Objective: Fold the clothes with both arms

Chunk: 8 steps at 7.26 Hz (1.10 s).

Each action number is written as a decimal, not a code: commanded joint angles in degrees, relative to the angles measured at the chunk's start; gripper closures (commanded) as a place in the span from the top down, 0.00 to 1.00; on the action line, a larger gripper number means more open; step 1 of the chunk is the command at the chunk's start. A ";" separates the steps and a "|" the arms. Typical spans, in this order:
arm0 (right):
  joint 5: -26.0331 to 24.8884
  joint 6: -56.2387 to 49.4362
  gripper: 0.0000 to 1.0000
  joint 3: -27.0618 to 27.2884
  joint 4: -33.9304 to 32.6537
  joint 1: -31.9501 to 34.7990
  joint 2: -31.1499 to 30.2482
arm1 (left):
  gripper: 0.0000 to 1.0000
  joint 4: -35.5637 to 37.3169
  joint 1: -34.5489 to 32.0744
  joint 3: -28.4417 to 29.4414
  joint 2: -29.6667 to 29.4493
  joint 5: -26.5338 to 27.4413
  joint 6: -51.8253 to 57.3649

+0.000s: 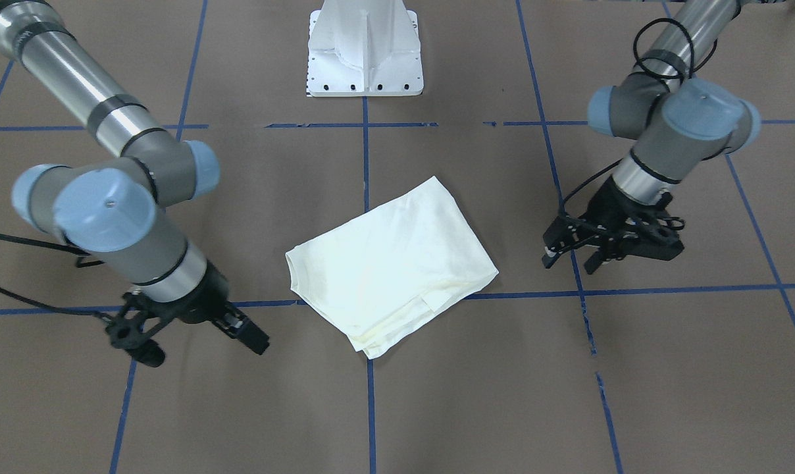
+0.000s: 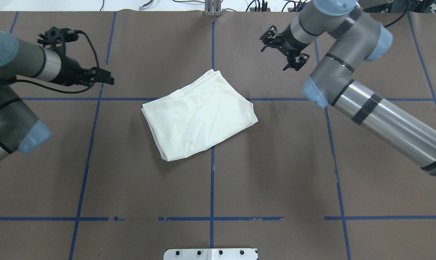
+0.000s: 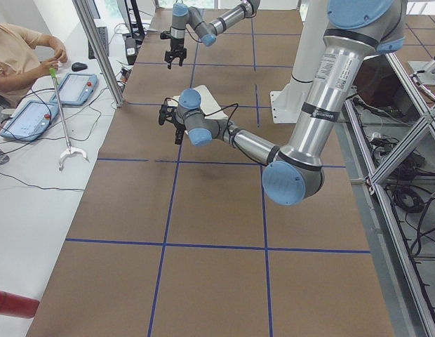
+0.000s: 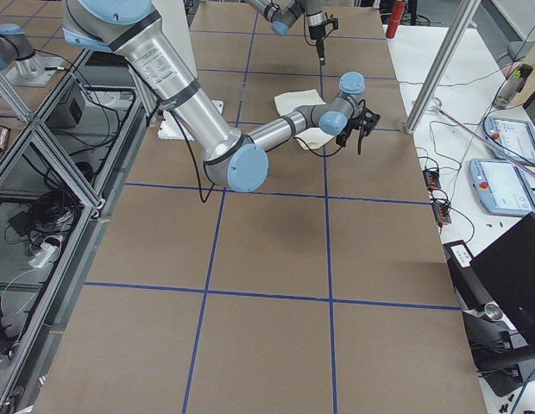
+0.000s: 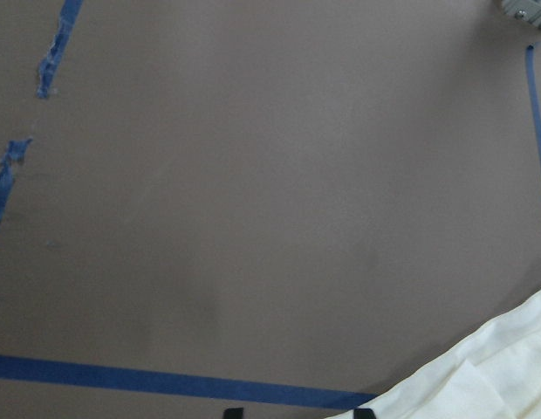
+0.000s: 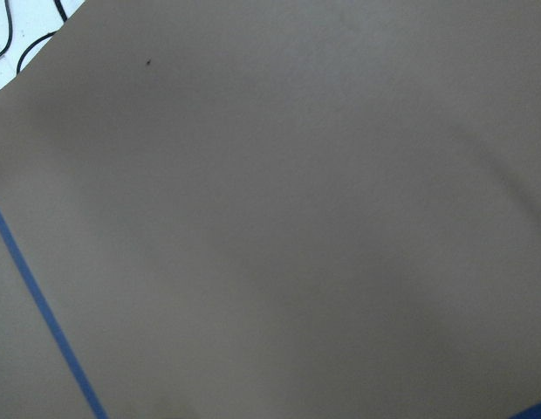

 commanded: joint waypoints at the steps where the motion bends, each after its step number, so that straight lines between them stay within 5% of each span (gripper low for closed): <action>1: 3.92 -25.73 1.00 7.59 -7.59 7.73 -9.74 | 1.00 0.59 -10.68 0.36 6.84 -3.97 25.48; 3: 3.92 -48.70 1.00 15.23 -19.11 13.27 -18.07 | 1.00 6.78 -19.38 3.17 7.13 -4.24 38.95; 4: 4.44 -56.29 1.00 17.44 -19.42 16.87 -23.34 | 1.00 13.27 -23.17 3.61 6.52 -5.98 47.11; 8: 6.20 -61.11 1.00 20.89 -19.69 20.42 -32.70 | 1.00 27.62 -28.65 3.27 8.18 -14.95 55.02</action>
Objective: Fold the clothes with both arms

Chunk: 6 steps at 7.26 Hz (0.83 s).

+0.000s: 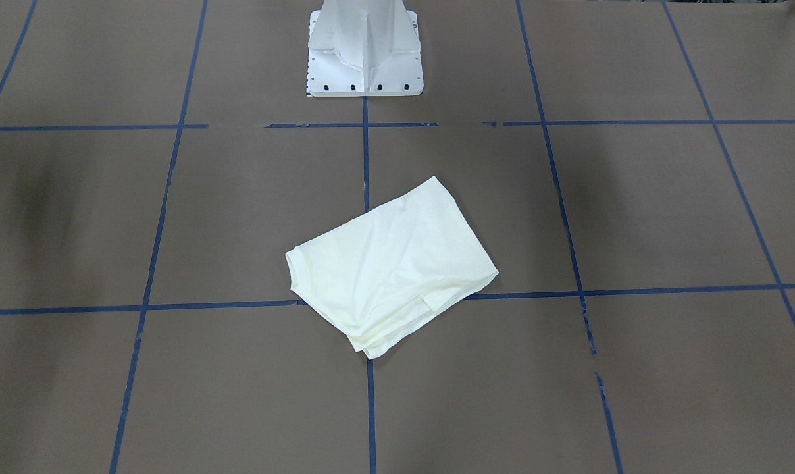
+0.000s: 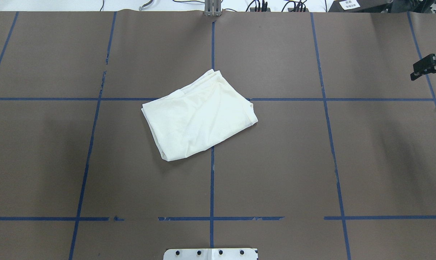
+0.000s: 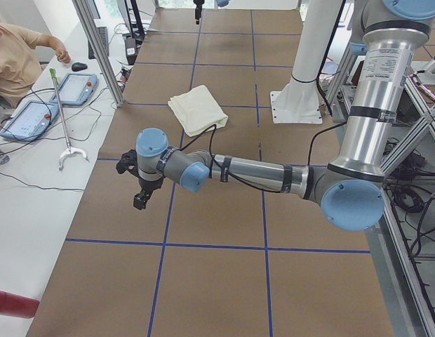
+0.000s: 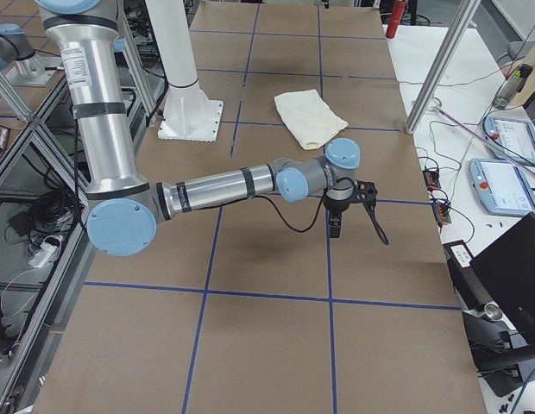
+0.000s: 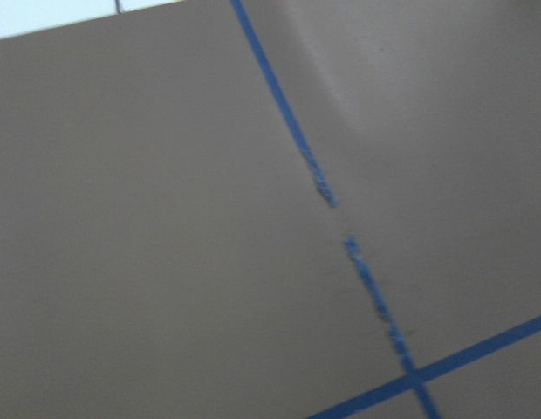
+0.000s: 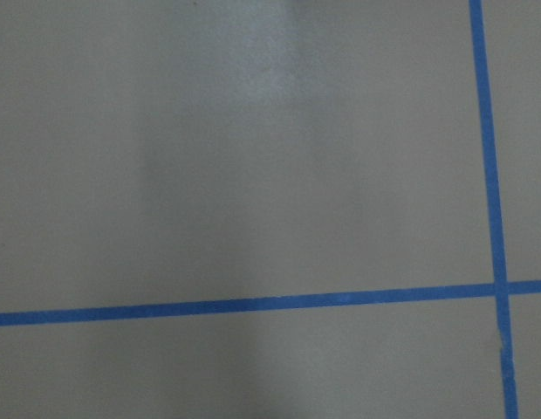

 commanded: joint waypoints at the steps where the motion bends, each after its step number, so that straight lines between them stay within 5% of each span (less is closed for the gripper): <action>1: 0.83 -0.45 1.00 0.64 -0.15 0.37 -2.64 | 1.00 8.57 -0.85 -1.08 0.67 -2.35 1.48; 6: 3.38 -0.27 1.00 0.73 0.02 0.37 -3.00 | 1.00 5.28 -0.68 -4.88 7.17 -2.00 1.04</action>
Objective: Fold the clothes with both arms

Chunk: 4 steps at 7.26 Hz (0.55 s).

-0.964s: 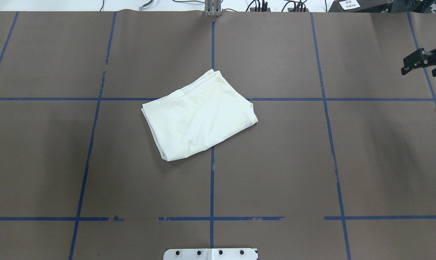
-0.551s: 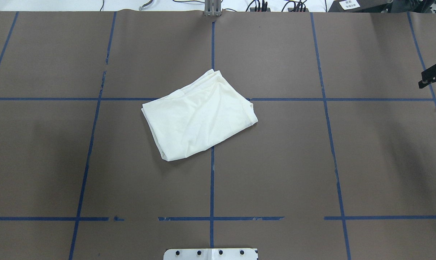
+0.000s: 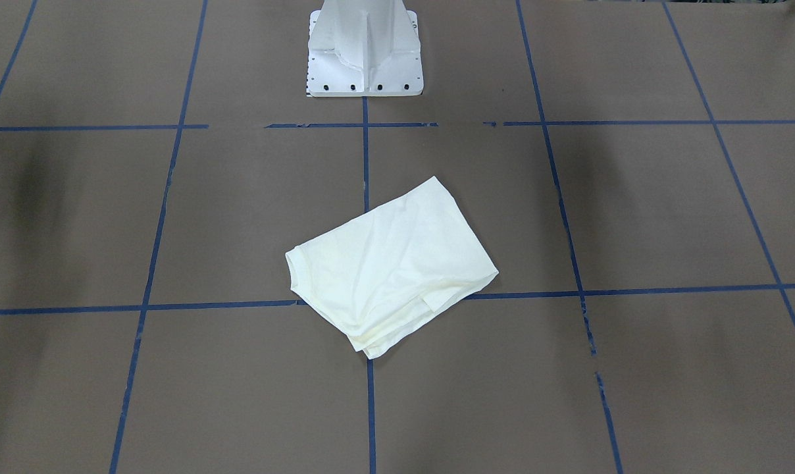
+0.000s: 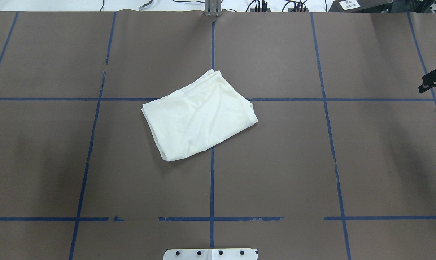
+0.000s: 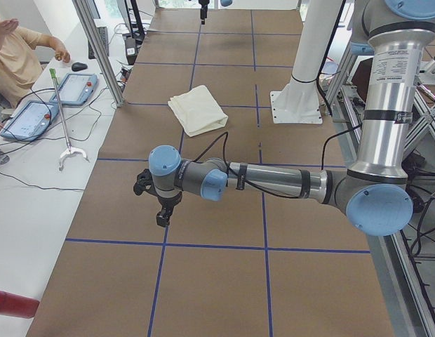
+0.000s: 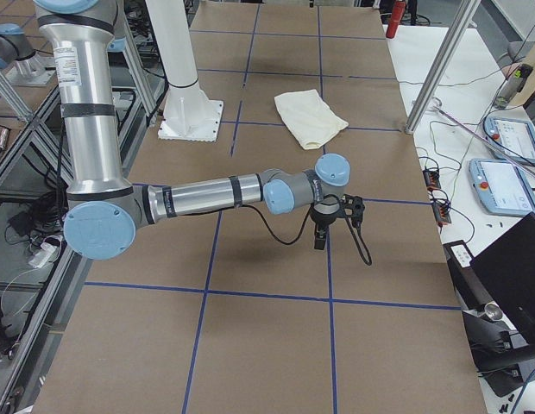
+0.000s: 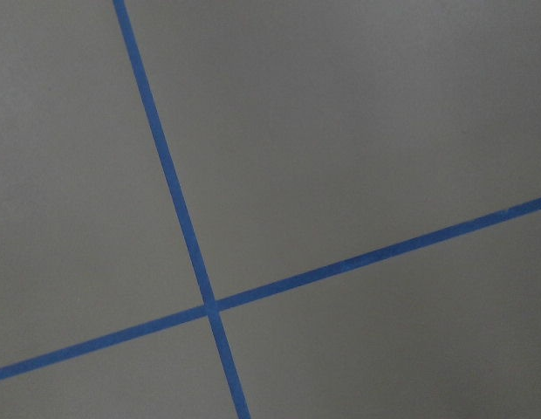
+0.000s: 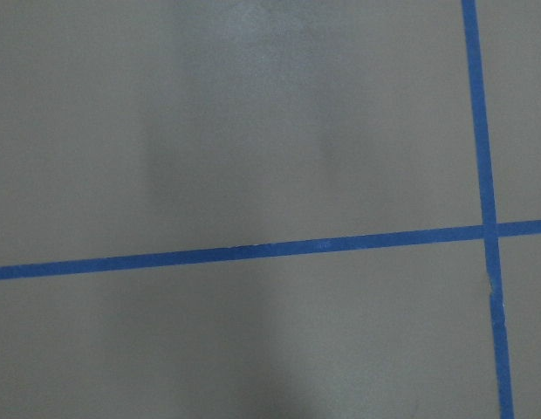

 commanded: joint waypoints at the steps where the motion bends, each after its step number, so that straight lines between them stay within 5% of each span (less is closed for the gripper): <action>1: 0.37 0.31 1.00 0.08 0.14 0.00 -0.19 | 1.00 -1.28 0.06 -0.41 0.33 -0.38 -0.24; 4: 1.15 0.58 1.00 0.08 0.57 0.00 -0.27 | 1.00 -1.37 0.06 -0.15 0.07 -0.48 -0.15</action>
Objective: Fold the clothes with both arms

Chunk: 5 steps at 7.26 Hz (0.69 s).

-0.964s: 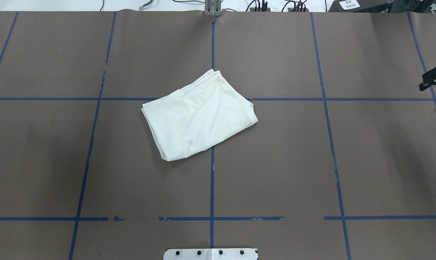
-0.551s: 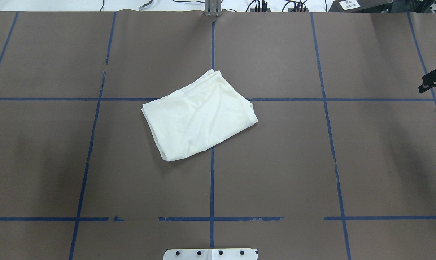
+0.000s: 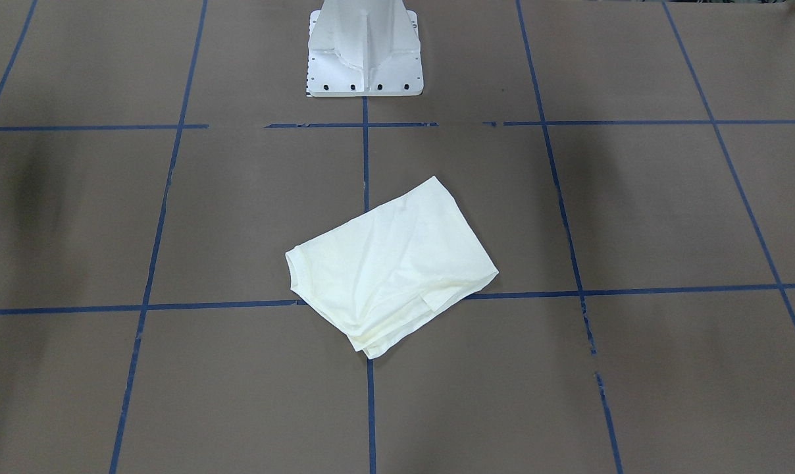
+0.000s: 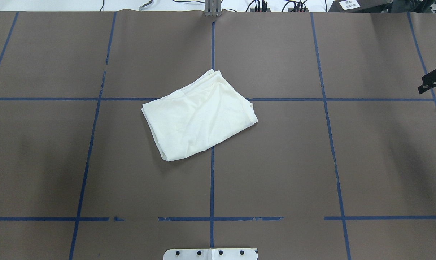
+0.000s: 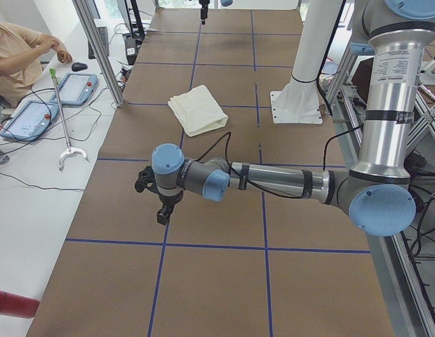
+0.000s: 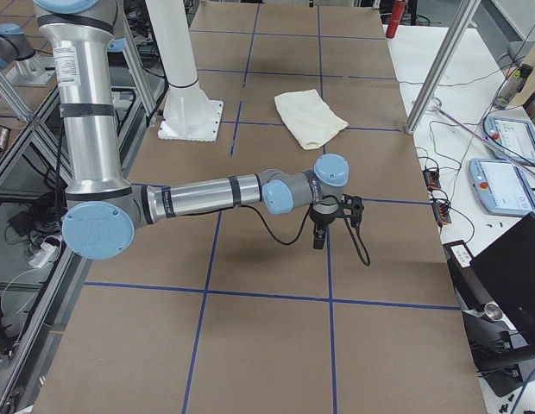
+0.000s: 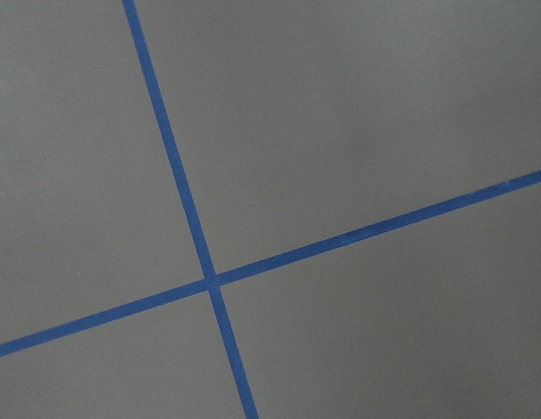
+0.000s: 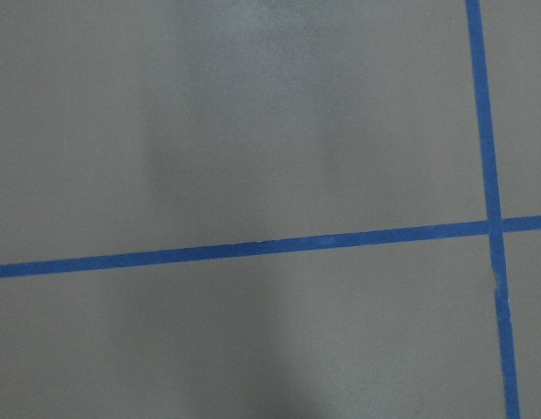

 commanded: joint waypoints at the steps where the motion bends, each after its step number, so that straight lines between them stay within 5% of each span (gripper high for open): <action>1: 1.11 0.08 1.00 -0.04 0.39 0.00 0.02 | 1.00 -0.05 0.00 -0.23 0.16 -0.04 0.07; 5: 1.12 0.26 1.00 0.92 0.39 0.00 -0.07 | 1.00 -0.14 -0.08 0.03 0.34 0.05 0.15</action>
